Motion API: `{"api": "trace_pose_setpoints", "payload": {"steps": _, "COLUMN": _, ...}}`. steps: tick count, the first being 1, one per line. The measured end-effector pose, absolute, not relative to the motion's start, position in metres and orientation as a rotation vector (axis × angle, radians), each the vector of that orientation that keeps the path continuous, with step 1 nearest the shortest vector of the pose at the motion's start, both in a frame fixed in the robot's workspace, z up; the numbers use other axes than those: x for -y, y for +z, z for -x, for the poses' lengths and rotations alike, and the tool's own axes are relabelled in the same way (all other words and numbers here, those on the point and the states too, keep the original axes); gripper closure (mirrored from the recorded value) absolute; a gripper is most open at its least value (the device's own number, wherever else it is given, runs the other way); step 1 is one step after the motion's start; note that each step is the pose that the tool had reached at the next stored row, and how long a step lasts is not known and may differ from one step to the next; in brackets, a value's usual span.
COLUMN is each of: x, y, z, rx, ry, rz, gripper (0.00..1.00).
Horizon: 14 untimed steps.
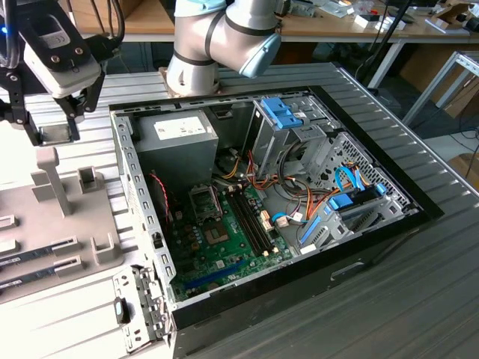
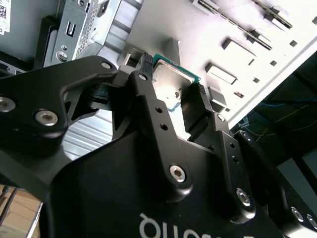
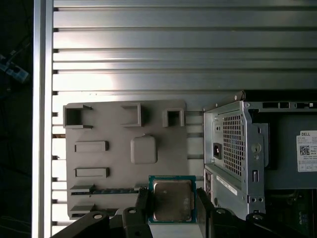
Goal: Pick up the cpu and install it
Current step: 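Pick up the cpu and move it towards the insertion slot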
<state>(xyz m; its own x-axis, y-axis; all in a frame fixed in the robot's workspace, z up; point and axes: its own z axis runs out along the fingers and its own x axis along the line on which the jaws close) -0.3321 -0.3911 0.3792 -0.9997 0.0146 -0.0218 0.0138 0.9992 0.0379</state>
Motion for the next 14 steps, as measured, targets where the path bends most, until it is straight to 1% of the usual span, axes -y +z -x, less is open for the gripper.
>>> {"api": "trace_pose_setpoints", "payload": {"steps": 14, "x": 0.3911, "y": 0.3782, "z": 0.3225, "rx": -3.119, "ry": 0.059, "rz": -0.022, "gripper": 0.53}}
